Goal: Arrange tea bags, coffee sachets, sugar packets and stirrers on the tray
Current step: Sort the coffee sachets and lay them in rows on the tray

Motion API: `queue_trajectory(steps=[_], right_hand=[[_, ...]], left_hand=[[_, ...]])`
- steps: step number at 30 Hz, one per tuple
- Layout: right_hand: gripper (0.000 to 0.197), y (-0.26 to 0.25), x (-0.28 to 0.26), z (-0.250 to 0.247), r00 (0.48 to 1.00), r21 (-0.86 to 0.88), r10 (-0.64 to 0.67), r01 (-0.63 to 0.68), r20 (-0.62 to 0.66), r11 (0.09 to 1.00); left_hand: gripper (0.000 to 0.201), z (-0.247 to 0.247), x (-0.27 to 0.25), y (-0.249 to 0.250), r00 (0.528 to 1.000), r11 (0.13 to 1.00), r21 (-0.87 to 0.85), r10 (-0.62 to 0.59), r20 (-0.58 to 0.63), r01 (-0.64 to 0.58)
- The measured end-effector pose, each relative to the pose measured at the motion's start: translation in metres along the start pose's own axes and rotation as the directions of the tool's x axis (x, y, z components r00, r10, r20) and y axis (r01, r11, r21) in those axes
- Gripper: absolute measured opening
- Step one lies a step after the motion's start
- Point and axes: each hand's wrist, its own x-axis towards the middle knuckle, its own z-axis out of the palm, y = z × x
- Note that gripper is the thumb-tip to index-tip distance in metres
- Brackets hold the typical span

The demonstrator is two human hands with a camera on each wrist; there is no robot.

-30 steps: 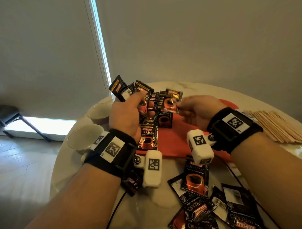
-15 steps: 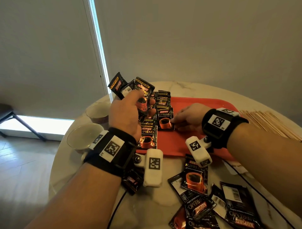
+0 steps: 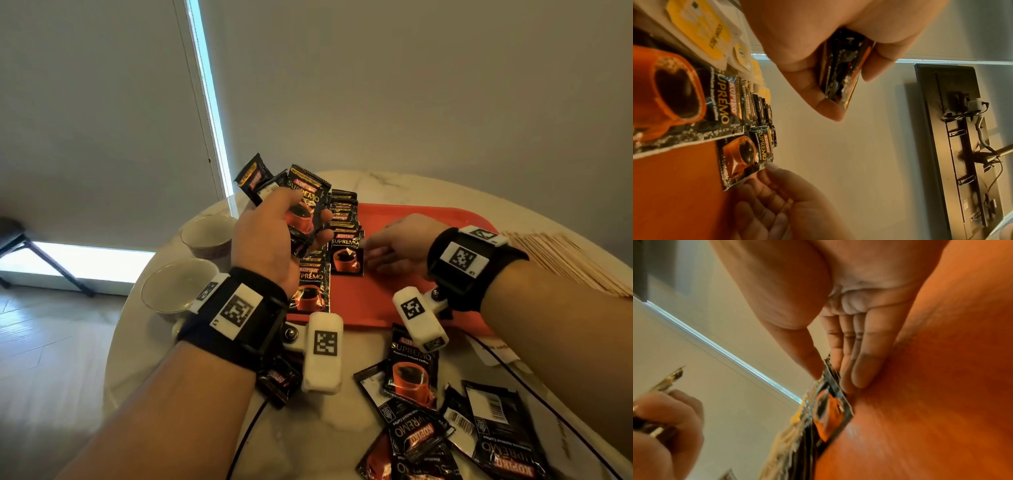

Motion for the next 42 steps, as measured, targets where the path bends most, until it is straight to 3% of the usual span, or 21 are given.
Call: queue_trajectory(steps=[3,8,12,16,21,25,28,31,35,42], right_hand=[[0.011,-0.011,-0.005,-0.008,0.998,0.146,-0.055,0.050,0.029,0.988],[0.037,-0.025,-0.026,-0.009,0.936,0.340,-0.229,0.131,0.268,0.931],[0.020,-0.023,-0.028,0.000,0.934,0.399,-0.326,0.246,0.145,0.884],[0.037,-0.025,-0.023,-0.003,0.962,0.536,-0.251,0.158,0.104,0.829],[0.028,-0.022,-0.025,0.010,0.961,0.477,-0.276,0.228,0.032,0.849],[0.006,-0.023,-0.033,0.009,0.922,0.360,-0.376,0.320,0.097,0.877],[0.016,-0.020,-0.030,0.001,0.940,0.332,-0.338,0.305,0.044,0.893],[0.013,-0.006,-0.023,-0.006,0.978,0.325,-0.207,0.200,-0.012,0.924],[0.015,0.012,-0.011,-0.010,0.999,0.221,-0.044,0.041,0.007,0.974],[0.014,0.012,-0.009,-0.003,0.995,0.110,0.038,-0.047,0.089,0.993]], left_hand=[[0.029,0.000,0.001,-0.003,0.999,0.999,0.037,-0.034,0.023,0.034],[0.026,0.003,-0.001,-0.006,0.998,0.994,0.100,-0.049,0.043,0.045],[0.017,0.003,-0.009,-0.006,0.976,0.980,0.182,-0.111,0.190,0.076],[0.026,0.005,-0.012,-0.007,0.952,0.978,0.209,-0.078,0.298,0.014],[0.029,0.005,-0.009,-0.010,0.984,0.976,0.210,0.013,0.179,-0.051],[0.022,-0.001,-0.003,-0.007,0.995,0.978,0.208,-0.002,0.103,-0.019],[0.022,-0.001,0.000,-0.008,0.999,0.980,0.198,0.018,0.038,-0.025],[0.019,-0.001,0.003,-0.007,0.999,0.987,0.156,0.037,-0.009,-0.035],[0.023,-0.002,0.004,-0.007,1.000,0.991,0.129,0.018,-0.009,-0.017],[0.021,-0.003,0.005,-0.004,1.000,0.996,0.091,0.020,-0.014,-0.019]])
